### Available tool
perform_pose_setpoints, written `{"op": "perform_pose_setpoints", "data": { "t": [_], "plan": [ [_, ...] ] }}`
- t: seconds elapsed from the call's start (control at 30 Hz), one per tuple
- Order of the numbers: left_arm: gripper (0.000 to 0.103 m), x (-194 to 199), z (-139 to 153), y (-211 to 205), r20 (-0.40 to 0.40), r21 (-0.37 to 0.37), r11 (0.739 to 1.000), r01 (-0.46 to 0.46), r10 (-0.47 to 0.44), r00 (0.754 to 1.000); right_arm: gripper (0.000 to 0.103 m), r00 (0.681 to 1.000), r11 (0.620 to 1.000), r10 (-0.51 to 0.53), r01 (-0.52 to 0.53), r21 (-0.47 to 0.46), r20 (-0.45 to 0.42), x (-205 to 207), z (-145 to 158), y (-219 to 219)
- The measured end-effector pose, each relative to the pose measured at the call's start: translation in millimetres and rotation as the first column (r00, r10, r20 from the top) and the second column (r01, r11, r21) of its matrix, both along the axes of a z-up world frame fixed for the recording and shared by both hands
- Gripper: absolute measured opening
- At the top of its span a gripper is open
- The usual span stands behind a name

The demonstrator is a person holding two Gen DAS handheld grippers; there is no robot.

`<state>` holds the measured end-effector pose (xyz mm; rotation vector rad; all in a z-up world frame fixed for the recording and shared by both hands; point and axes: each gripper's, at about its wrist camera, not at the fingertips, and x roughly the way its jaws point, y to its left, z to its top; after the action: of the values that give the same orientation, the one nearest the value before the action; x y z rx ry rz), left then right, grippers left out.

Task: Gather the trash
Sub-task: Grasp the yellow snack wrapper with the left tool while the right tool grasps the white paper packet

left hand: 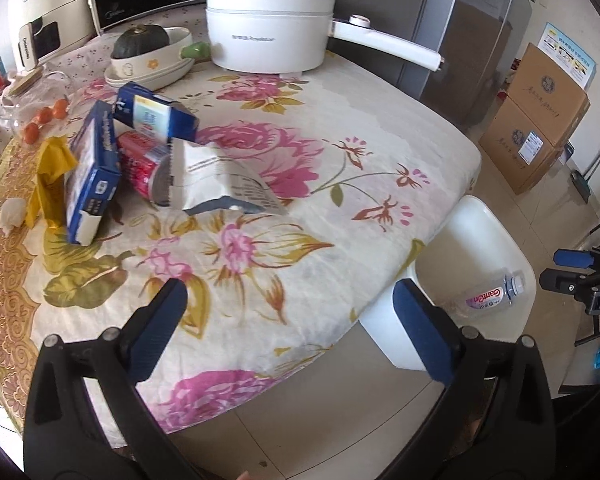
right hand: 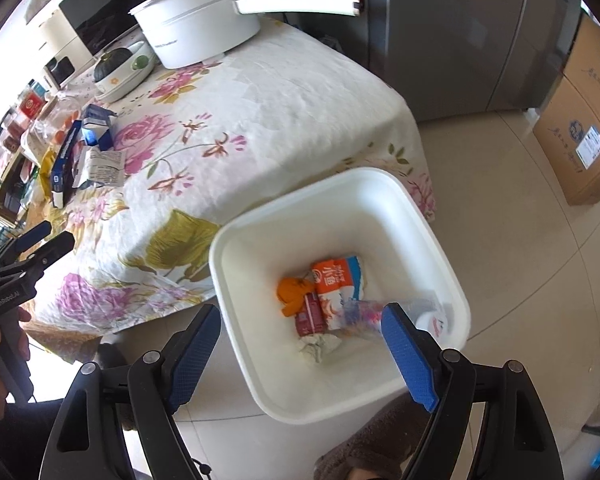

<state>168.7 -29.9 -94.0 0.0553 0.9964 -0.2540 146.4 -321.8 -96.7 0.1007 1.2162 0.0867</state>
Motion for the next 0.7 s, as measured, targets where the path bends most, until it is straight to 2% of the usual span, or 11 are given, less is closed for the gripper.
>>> {"op": "perform_pose_setpoints", "data": {
  "t": [0.27, 0.47, 0.7],
  "plan": [
    [0.102, 8, 13, 66, 0.045, 0.036, 0.993, -0.111, 0.109, 0.993, 0.084, 0.998, 0.999, 0.048, -0.048, 0.003, 0.044, 27, 12, 50],
    [0.102, 15, 17, 120, 0.07, 0.046, 0.975, -0.219, 0.215, 0.974, 0.084, 0.992, 0.994, 0.104, -0.107, 0.029, 0.07, 52, 15, 103],
    [0.102, 24, 11, 168, 0.065, 0.054, 0.953, -0.298, 0.295, 0.953, 0.084, 0.985, 0.985, 0.159, -0.163, 0.059, 0.069, 80, 6, 164]
  ]
}}
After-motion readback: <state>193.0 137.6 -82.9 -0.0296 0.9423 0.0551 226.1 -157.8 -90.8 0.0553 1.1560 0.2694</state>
